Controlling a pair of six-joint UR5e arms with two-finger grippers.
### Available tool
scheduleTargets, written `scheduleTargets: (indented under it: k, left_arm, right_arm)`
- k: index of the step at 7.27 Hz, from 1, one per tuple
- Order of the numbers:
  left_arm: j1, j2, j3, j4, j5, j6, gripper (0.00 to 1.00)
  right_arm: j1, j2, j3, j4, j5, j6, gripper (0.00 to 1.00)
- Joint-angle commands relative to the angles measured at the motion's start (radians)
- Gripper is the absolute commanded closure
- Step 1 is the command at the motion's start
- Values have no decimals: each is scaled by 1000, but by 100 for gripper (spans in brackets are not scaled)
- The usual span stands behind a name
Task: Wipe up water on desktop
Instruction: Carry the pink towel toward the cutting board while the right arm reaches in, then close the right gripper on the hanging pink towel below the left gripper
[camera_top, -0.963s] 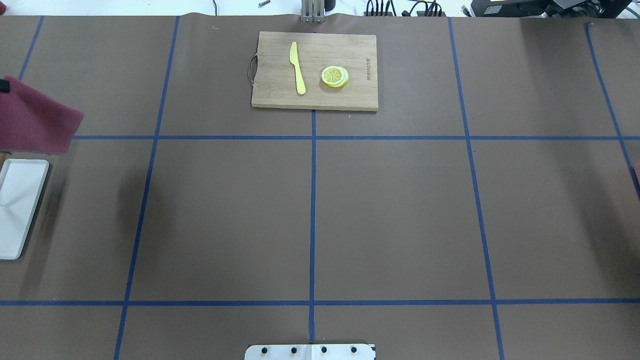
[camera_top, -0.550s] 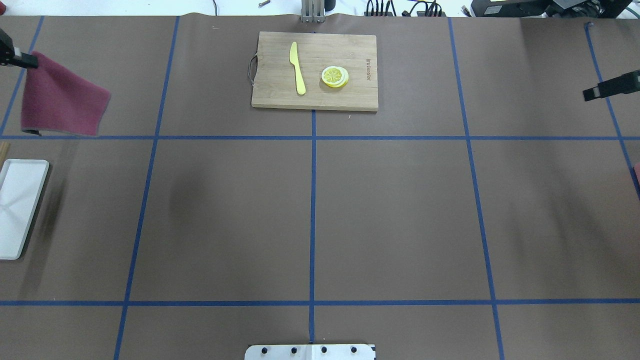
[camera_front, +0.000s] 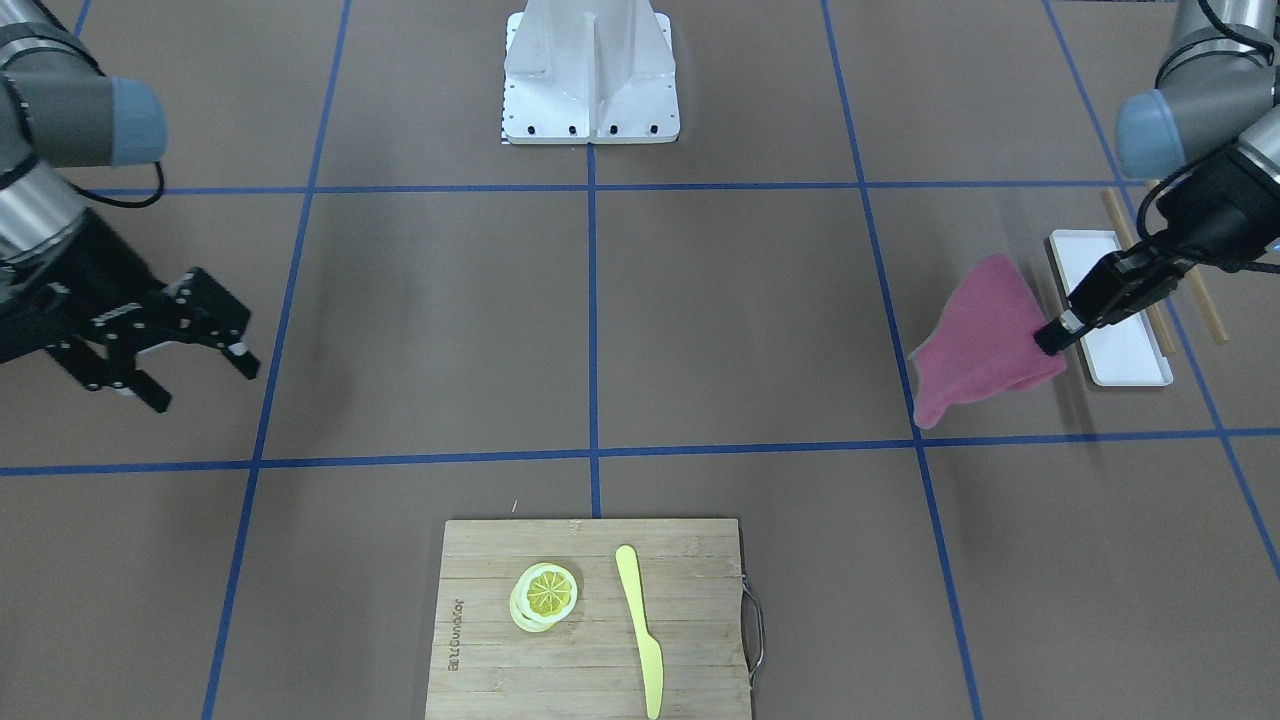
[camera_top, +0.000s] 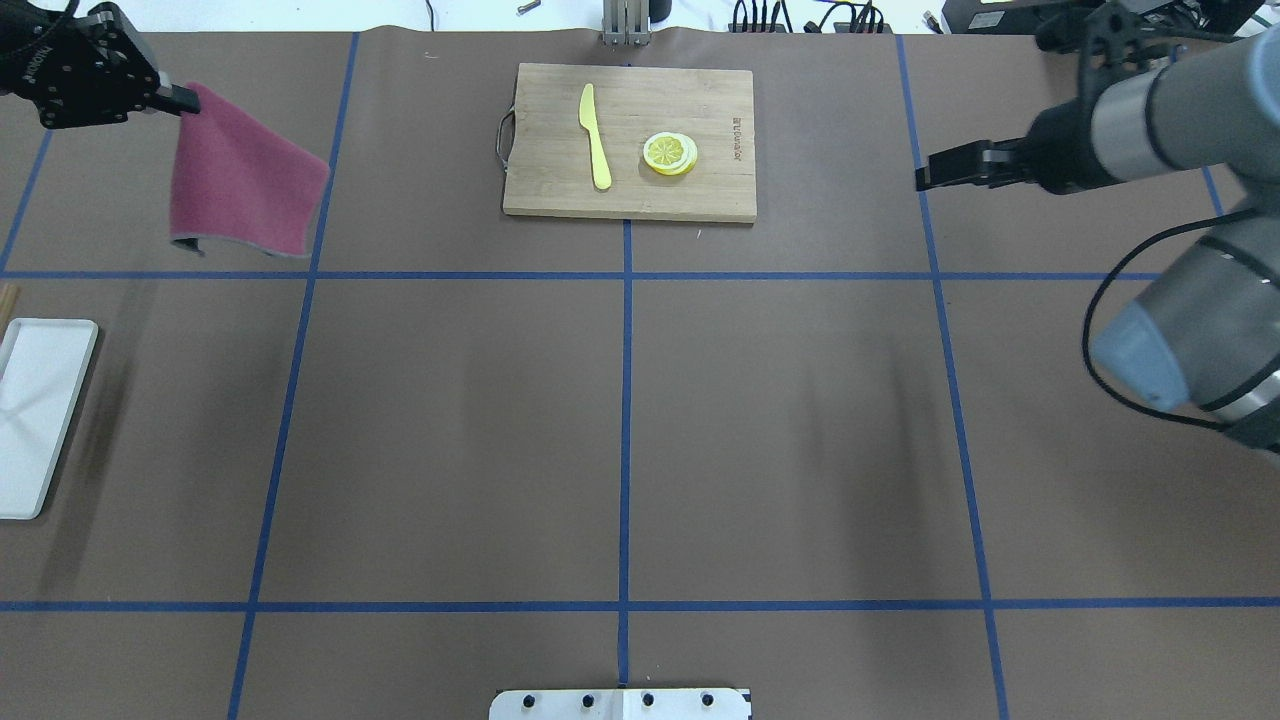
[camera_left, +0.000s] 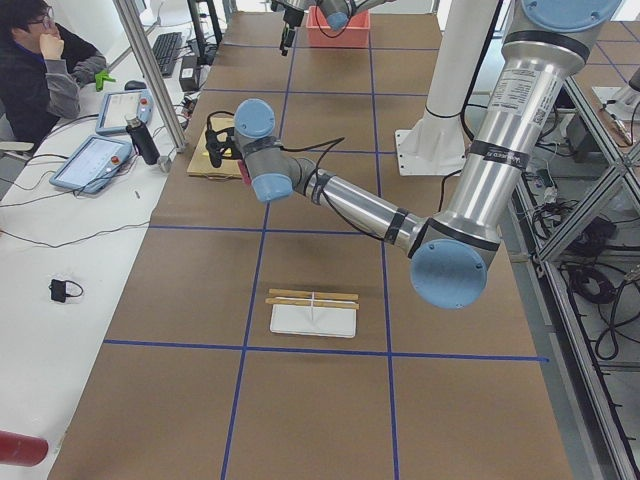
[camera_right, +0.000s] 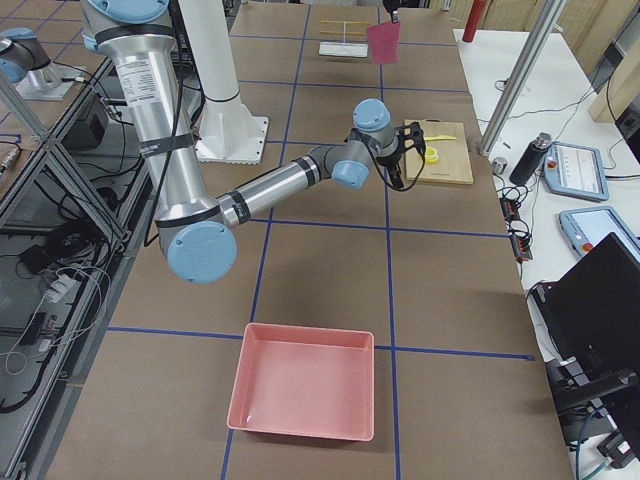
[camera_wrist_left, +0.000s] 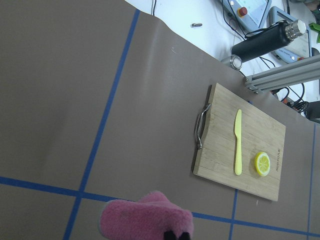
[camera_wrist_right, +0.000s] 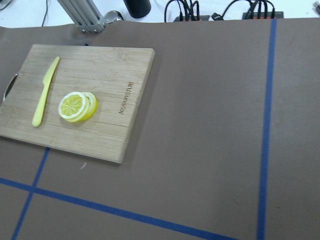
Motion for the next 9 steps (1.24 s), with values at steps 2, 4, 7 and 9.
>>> scheduleTargets:
  k: [2, 4, 7, 9]
  left_arm:
    - [76, -142, 1, 5, 82, -266, 100]
    - [185, -210, 3, 9, 239, -400, 100]
    - [204, -247, 4, 14, 284, -581, 100]
    - [205, -250, 3, 15, 284, -649, 100]
  right_arm:
    - [-280, 131, 35, 3, -329, 171, 1]
    - [-424, 180, 49, 11, -549, 173, 1]
    - [-507, 204, 42, 97, -658, 207, 1]
    - [-552, 205, 42, 101, -781, 162, 1]
